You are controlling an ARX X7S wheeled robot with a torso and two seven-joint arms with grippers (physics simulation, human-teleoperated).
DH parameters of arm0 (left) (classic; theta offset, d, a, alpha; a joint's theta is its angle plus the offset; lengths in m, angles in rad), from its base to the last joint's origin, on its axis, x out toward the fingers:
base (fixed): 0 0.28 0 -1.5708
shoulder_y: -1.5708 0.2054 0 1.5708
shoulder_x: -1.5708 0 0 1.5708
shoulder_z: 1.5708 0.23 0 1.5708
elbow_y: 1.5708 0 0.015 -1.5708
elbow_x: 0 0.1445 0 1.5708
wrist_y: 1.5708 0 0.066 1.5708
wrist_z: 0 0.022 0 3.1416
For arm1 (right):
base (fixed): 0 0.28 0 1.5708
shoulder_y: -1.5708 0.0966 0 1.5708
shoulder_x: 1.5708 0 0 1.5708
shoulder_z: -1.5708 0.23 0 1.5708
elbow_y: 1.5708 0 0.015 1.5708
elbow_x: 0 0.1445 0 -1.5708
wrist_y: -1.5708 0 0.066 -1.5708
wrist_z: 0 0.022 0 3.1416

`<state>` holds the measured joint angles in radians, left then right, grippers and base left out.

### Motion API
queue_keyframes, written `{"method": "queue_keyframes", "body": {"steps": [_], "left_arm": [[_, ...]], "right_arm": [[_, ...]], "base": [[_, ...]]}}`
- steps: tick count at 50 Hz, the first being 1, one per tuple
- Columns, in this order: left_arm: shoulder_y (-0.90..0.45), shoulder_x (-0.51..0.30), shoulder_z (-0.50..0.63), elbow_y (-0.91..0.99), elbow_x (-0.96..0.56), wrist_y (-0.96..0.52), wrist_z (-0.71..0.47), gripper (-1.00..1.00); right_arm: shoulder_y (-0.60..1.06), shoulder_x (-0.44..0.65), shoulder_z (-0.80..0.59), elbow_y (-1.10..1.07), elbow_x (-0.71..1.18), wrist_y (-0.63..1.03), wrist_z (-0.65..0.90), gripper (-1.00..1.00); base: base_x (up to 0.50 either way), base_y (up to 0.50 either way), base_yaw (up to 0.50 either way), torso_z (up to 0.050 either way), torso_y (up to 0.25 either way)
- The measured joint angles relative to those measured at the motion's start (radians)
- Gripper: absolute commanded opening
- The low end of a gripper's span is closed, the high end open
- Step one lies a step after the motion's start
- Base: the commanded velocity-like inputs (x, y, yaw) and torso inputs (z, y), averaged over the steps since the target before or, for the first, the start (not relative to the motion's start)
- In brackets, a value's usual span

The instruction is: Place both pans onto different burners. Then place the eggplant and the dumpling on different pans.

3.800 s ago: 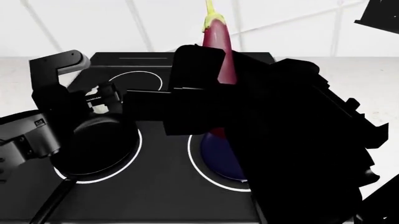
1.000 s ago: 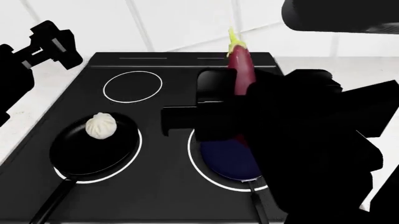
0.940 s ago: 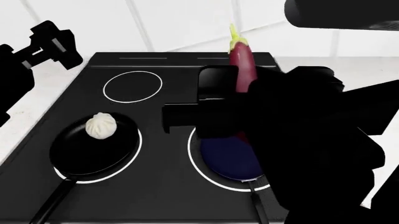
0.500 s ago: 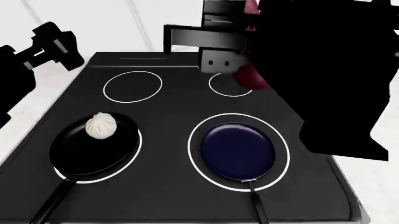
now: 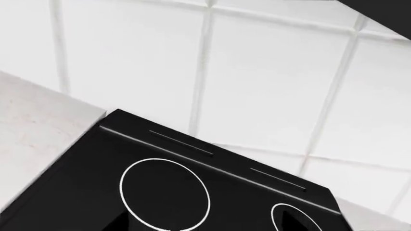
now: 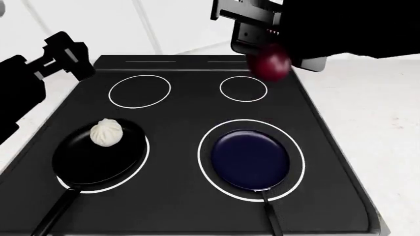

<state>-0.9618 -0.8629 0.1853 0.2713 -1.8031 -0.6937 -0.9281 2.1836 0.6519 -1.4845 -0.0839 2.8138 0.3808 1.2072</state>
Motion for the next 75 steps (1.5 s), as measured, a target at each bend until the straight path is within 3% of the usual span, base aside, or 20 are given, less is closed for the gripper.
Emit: {"method": "queue_keyframes", "body": {"steps": [27, 58, 75], "left_arm": [[0.003, 0.003, 0.007, -0.004, -0.028, -0.002, -0.014, 1.0], [0.006, 0.008, 0.015, -0.02, -0.032, 0.0, -0.011, 1.0], [0.011, 0.009, 0.019, -0.018, -0.031, 0.002, -0.011, 1.0]], "right_arm": [[-0.021, -0.092, -0.029, 0.407, 0.065, 0.353, -0.059, -1.0], [-0.095, -0.15, -0.066, 0.659, -0.023, 0.527, -0.15, -1.0], [-0.181, -0.135, -0.086, 0.617, -0.039, 0.527, -0.162, -1.0]], "base": [[0.0, 0.0, 0.0, 0.0, 0.0], [0.0, 0.0, 0.0, 0.0, 0.0], [0.0, 0.0, 0.0, 0.0, 0.0]]}}
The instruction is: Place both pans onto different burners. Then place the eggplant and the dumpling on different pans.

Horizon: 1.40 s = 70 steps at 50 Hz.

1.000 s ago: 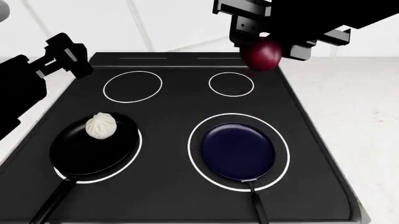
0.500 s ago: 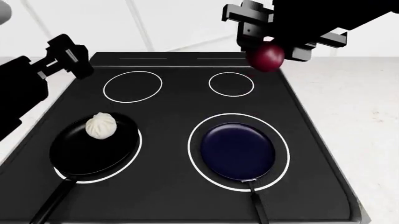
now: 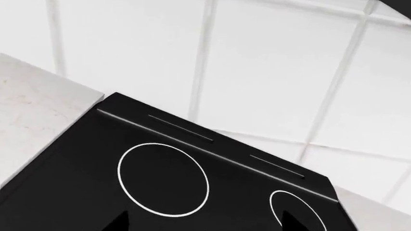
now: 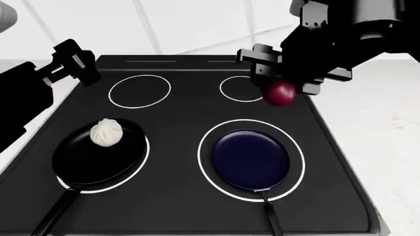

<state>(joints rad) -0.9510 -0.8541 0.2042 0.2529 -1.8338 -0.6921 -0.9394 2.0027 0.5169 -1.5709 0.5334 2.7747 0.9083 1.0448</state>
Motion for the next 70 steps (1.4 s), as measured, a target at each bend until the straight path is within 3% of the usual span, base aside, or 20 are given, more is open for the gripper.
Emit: {"method": "queue_keyframes", "body": {"steps": [70], "left_arm": [[0.012, 0.003, 0.015, -0.008, 0.0, 0.003, 0.007, 1.0]], "right_arm": [[-0.196, -0.06, -0.028, -0.009, -0.097, -0.02, -0.094, -1.0]], "base": [[0.0, 0.0, 0.0, 0.0, 0.0]]}}
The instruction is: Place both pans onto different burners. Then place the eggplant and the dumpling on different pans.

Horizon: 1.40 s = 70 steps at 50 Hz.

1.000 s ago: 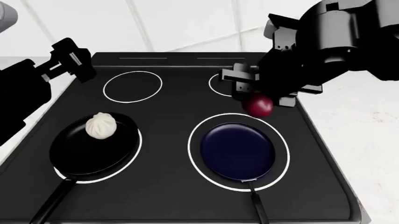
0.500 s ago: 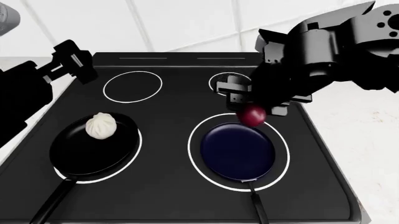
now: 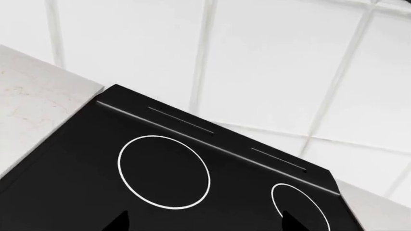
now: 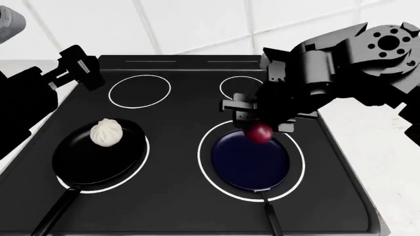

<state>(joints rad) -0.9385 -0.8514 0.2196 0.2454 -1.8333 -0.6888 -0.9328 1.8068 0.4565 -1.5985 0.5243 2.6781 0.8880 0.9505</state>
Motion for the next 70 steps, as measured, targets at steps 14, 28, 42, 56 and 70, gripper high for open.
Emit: {"method": "queue_keyframes", "body": {"steps": [14, 28, 42, 56, 70], "left_arm": [[0.001, 0.0, 0.002, 0.001, 0.003, 0.001, 0.002, 1.0], [0.001, 0.001, 0.005, -0.004, 0.006, 0.003, 0.005, 1.0], [0.004, 0.001, 0.006, -0.005, 0.007, 0.005, 0.005, 1.0], [0.007, 0.0, 0.007, -0.002, 0.004, 0.006, 0.004, 1.0], [0.007, 0.0, 0.008, 0.001, 0.0, 0.007, 0.003, 1.0]], "right_arm": [[-0.022, -0.007, -0.006, 0.007, -0.017, 0.0, -0.01, -1.0], [-0.042, 0.008, -0.011, -0.004, -0.037, 0.005, -0.019, -1.0], [-0.051, -0.002, -0.015, 0.013, -0.05, 0.014, -0.031, -1.0], [-0.054, -0.005, -0.014, 0.018, -0.054, 0.018, -0.034, -1.0], [-0.052, -0.004, -0.01, 0.015, -0.053, 0.025, -0.033, 1.0]], "base": [[0.0, 0.0, 0.0, 0.0, 0.001], [0.0, 0.0, 0.0, 0.0, 0.0], [0.0, 0.0, 0.0, 0.0, 0.0], [0.0, 0.0, 0.0, 0.0, 0.0], [0.0, 0.0, 0.0, 0.0, 0.0]]}}
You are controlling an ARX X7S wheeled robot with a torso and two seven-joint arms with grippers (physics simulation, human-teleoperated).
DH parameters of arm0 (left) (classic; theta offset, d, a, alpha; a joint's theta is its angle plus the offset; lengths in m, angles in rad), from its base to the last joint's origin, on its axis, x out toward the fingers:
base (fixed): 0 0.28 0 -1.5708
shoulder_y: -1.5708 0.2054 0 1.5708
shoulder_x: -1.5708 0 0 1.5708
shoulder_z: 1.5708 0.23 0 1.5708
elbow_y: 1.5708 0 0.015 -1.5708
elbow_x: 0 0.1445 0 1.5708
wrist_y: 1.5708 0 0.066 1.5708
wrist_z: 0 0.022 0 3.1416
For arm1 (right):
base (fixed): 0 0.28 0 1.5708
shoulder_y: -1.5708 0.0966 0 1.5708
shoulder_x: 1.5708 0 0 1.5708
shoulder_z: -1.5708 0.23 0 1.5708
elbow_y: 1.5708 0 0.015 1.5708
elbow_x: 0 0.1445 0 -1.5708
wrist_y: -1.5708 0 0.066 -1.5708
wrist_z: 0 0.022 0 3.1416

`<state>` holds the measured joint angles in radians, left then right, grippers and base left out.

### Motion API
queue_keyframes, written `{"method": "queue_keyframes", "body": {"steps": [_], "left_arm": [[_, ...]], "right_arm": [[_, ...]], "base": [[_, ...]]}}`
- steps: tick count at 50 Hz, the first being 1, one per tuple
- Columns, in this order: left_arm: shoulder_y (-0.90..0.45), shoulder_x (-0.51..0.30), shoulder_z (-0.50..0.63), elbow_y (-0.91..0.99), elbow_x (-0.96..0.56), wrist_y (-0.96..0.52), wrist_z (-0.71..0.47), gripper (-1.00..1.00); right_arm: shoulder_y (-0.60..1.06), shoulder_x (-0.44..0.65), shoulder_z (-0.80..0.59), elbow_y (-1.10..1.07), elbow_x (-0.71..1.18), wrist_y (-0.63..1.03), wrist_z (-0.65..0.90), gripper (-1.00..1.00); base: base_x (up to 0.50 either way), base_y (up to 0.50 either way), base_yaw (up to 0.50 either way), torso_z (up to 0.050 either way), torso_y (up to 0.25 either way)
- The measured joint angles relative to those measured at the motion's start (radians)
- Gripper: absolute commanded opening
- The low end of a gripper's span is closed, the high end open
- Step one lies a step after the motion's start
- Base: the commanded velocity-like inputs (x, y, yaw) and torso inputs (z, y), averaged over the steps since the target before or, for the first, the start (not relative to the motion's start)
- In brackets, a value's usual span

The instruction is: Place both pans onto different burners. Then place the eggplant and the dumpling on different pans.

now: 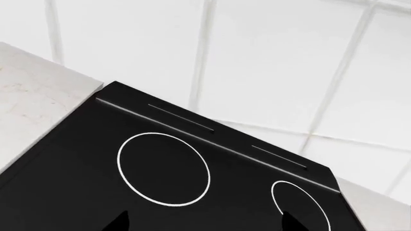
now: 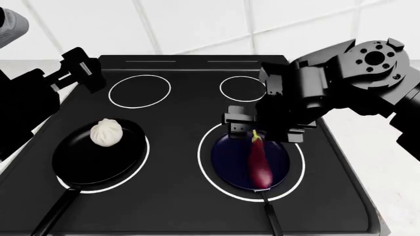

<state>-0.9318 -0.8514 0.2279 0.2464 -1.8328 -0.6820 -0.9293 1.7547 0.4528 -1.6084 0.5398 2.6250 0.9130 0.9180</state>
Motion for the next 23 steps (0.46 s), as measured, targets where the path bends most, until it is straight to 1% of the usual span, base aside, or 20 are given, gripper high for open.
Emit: {"method": "queue_keyframes", "body": {"steps": [14, 23], "left_arm": [[-0.003, -0.001, 0.0, 0.007, -0.007, 0.0, -0.004, 1.0], [-0.011, -0.004, -0.004, 0.021, -0.02, 0.0, -0.013, 1.0]], "right_arm": [[0.01, 0.008, 0.006, -0.013, 0.014, -0.002, 0.016, 1.0], [0.029, 0.027, 0.02, -0.062, 0.044, -0.025, 0.05, 1.0]], "base": [[0.0, 0.0, 0.0, 0.0, 0.0], [0.0, 0.0, 0.0, 0.0, 0.0]]}}
